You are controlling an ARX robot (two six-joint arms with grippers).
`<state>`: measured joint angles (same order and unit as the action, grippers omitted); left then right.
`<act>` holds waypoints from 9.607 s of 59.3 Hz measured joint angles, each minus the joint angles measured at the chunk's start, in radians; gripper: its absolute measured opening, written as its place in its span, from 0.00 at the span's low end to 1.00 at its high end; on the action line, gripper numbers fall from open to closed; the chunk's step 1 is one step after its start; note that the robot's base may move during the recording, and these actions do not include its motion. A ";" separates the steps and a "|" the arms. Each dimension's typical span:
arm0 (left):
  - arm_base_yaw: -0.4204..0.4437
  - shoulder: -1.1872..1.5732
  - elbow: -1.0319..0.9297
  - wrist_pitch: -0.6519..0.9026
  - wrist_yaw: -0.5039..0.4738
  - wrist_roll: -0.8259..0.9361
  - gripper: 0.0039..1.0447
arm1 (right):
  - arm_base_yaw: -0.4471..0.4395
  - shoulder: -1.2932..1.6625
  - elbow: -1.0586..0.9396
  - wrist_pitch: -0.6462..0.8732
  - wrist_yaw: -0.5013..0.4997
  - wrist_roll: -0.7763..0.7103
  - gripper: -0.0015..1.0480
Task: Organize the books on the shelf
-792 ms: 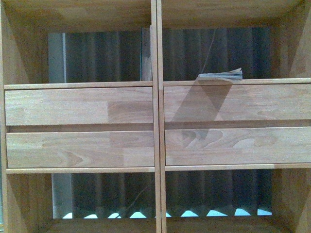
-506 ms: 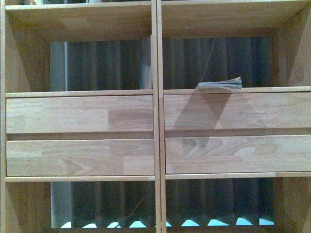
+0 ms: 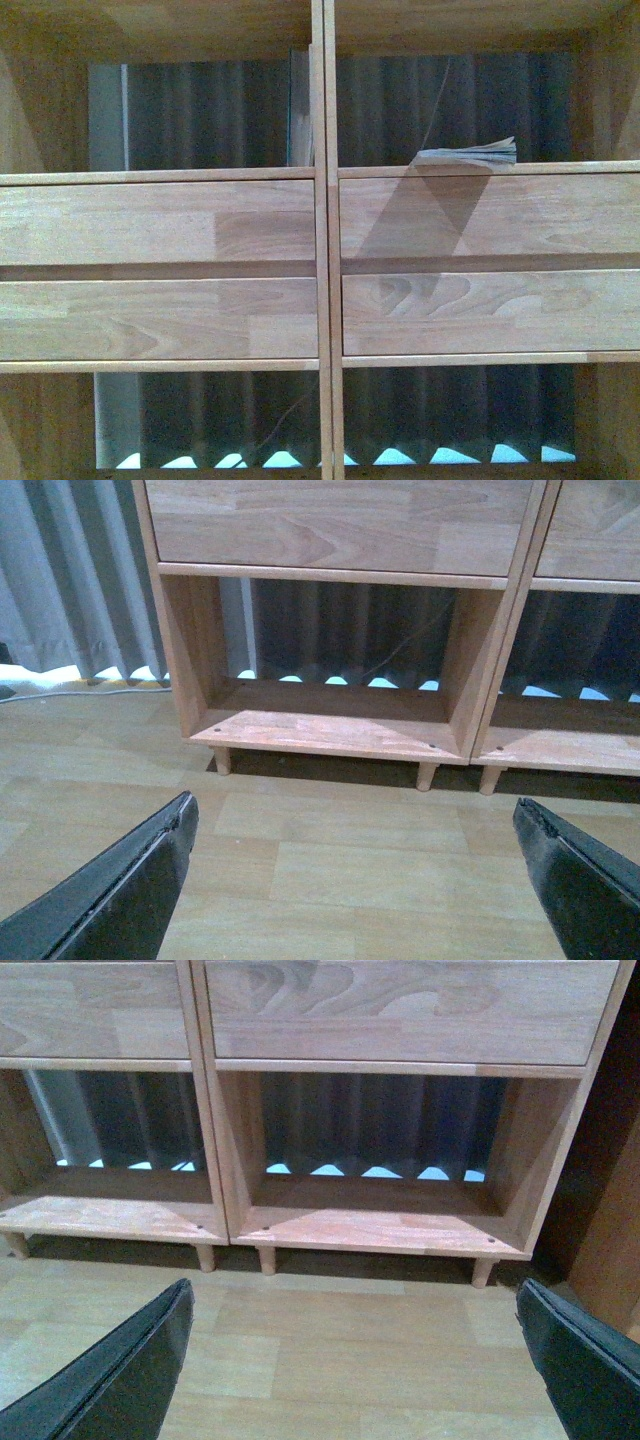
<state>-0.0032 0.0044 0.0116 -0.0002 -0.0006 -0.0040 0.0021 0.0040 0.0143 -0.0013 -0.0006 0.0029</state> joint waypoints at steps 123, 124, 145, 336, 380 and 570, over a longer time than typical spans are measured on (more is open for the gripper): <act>0.000 0.000 0.000 0.000 0.000 0.000 0.93 | -0.045 0.740 0.389 0.378 -0.330 0.622 0.93; 0.000 0.000 0.000 0.000 0.000 0.000 0.93 | -0.041 0.779 0.409 0.397 -0.330 0.657 0.93; 0.000 0.000 0.000 0.000 0.000 0.000 0.93 | 0.003 1.269 0.624 0.594 -0.219 1.116 0.93; -0.169 1.578 1.286 1.043 0.904 -1.187 0.93 | 0.446 1.362 0.885 1.154 -0.290 0.678 0.07; -0.217 1.585 1.234 1.149 0.906 -1.178 0.93 | 0.509 1.329 0.827 1.137 -0.364 0.723 0.07; -0.154 2.026 1.706 0.546 0.192 0.341 0.93 | 0.296 0.473 0.435 0.201 -0.037 -0.095 0.93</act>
<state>-0.1574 2.0300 1.7180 0.5457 0.1913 0.3367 0.2985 0.4767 0.4488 0.1997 -0.0376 -0.0921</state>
